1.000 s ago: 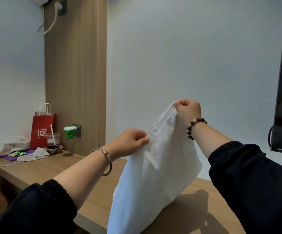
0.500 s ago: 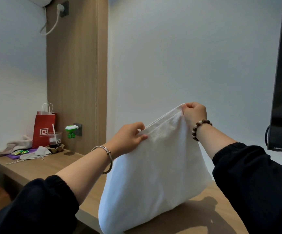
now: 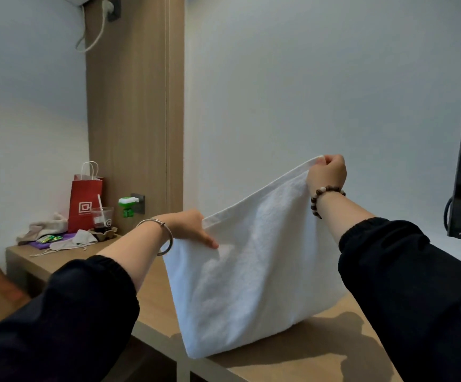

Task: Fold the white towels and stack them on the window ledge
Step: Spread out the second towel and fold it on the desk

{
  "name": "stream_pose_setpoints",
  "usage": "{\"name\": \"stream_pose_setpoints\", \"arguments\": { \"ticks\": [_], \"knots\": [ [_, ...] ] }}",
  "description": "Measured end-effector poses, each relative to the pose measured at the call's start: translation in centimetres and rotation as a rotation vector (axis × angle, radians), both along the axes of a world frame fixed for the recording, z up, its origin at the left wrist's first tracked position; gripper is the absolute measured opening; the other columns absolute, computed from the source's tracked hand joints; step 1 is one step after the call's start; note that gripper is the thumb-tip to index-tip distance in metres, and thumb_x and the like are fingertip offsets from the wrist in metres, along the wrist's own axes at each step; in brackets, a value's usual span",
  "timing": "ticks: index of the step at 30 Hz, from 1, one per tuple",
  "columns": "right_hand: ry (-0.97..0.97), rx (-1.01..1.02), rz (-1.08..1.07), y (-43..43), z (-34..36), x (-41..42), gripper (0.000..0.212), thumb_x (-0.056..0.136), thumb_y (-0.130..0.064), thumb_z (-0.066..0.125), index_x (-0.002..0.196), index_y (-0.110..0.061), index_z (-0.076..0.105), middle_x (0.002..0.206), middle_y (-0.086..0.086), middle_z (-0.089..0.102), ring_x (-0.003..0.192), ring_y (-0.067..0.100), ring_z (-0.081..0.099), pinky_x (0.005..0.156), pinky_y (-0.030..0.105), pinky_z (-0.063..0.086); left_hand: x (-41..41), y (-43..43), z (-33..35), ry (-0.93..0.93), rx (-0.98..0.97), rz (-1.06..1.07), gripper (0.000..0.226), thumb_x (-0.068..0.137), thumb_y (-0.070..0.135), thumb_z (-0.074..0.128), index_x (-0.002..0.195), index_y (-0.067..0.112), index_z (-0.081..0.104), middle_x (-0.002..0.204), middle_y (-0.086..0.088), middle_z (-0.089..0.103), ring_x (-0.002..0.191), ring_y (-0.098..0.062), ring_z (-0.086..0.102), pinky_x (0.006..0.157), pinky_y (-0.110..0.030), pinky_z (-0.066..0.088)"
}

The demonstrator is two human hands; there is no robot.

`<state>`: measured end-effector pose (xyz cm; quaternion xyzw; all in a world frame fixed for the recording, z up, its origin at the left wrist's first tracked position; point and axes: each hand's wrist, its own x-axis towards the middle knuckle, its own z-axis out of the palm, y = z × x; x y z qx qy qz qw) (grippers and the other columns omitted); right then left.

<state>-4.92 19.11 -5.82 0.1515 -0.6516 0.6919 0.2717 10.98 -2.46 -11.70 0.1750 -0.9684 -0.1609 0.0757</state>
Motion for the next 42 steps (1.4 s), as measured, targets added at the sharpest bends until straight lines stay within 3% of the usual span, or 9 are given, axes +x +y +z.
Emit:
{"name": "stream_pose_setpoints", "arguments": {
  "ticks": [4, 7, 13, 17, 23, 30, 35, 39, 42],
  "knots": [
    [0.01, -0.001, -0.055, -0.4, -0.3, -0.3, 0.023, 0.1, -0.013, 0.035, 0.115, -0.001, 0.048, 0.096, 0.003, 0.049, 0.084, 0.02, 0.05, 0.069, 0.027, 0.036, 1.6, -2.6, -0.7, -0.094, 0.036, 0.033, 0.082, 0.044, 0.073, 0.072, 0.092, 0.006, 0.071, 0.093, -0.007, 0.072, 0.089, -0.022, 0.069, 0.081, -0.035, 0.054],
    [0.008, -0.043, -0.121, -0.7, -0.8, -0.2, 0.024, 0.101, -0.013, 0.033, 0.117, -0.001, 0.047, 0.095, 0.002, 0.049, 0.083, 0.018, 0.048, 0.069, 0.026, 0.036, 2.3, -3.9, -1.3, -0.026, 0.244, 0.061, 0.042, 0.072, 0.044, 0.079, 0.086, 0.006, 0.068, 0.081, -0.003, 0.068, 0.07, -0.014, 0.066, 0.061, -0.022, 0.054],
    [-0.052, -0.032, -0.166, -1.4, -1.3, -1.5, 0.02, 0.099, -0.015, 0.04, 0.112, -0.004, 0.051, 0.1, 0.003, 0.054, 0.09, 0.021, 0.054, 0.075, 0.031, 0.042, 2.4, -7.0, -2.5, 0.809, 0.825, 0.222, 0.016, 0.083, 0.025, 0.072, 0.079, 0.011, 0.066, 0.081, -0.01, 0.064, 0.083, -0.028, 0.061, 0.069, -0.034, 0.052],
    [-0.017, 0.176, -0.193, -2.1, -1.2, -2.4, 0.018, 0.096, -0.018, 0.049, 0.103, -0.005, 0.06, 0.107, 0.012, 0.061, 0.106, 0.029, 0.055, 0.083, 0.035, 0.045, 2.5, -8.7, -1.4, 1.046, 0.626, 0.333, 0.036, 0.085, 0.036, 0.068, 0.078, 0.001, 0.067, 0.072, -0.008, 0.057, 0.071, -0.02, 0.05, 0.064, -0.03, 0.04],
    [-0.217, 0.324, -0.089, -3.5, -0.4, -3.3, 0.025, 0.097, -0.011, 0.043, 0.081, 0.003, 0.057, 0.073, 0.015, 0.058, 0.059, 0.027, 0.053, 0.053, 0.027, 0.043, 2.2, -10.6, 1.2, 0.657, -0.004, 0.568, 0.041, 0.089, 0.04, 0.059, 0.058, 0.013, 0.06, 0.059, -0.004, 0.055, 0.06, -0.022, 0.054, 0.052, -0.025, 0.035],
    [-0.308, 0.326, 0.246, -5.5, -0.2, -6.0, 0.031, 0.1, -0.007, 0.039, 0.126, 0.006, 0.049, 0.122, 0.017, 0.06, 0.107, 0.029, 0.062, 0.051, 0.016, 0.047, -0.7, -11.9, 2.1, 0.884, 0.788, 0.419, 0.014, 0.092, 0.004, 0.055, 0.097, -0.004, 0.065, 0.057, -0.007, 0.065, 0.048, -0.016, 0.063, 0.057, -0.029, 0.055],
    [-0.017, 0.123, 0.232, -7.3, 1.8, -5.9, 0.006, 0.1, -0.015, 0.043, 0.106, -0.014, 0.041, 0.076, -0.015, 0.044, 0.088, 0.014, 0.047, 0.064, 0.018, 0.037, -2.5, -11.5, 3.4, 1.266, 0.763, 0.243, 0.017, 0.097, 0.019, 0.053, 0.082, 0.02, 0.062, 0.084, -0.011, 0.059, 0.074, -0.02, 0.051, 0.071, -0.035, 0.048],
    [-0.093, -0.068, 0.349, -7.4, -0.4, -7.1, 0.007, 0.1, -0.014, 0.037, 0.102, -0.012, 0.043, 0.087, -0.007, 0.051, 0.097, 0.025, 0.064, 0.086, 0.033, 0.049, -2.3, -12.4, 0.1, 1.158, 0.724, 0.228, 0.017, 0.097, 0.026, 0.052, 0.088, 0.016, 0.062, 0.087, -0.012, 0.059, 0.077, -0.019, 0.05, 0.072, -0.034, 0.044],
    [-0.248, 0.037, 0.369, -5.6, -6.1, -8.5, 0.017, 0.101, -0.012, 0.03, 0.109, -0.011, 0.045, 0.113, 0.009, 0.052, 0.079, 0.028, 0.064, 0.066, 0.034, 0.049, -0.5, -13.0, -5.1, 0.934, 0.812, 0.177, 0.013, 0.097, 0.022, 0.054, 0.091, 0.019, 0.065, 0.09, -0.007, 0.06, 0.079, -0.017, 0.05, 0.07, -0.029, 0.04]
  ]
}}
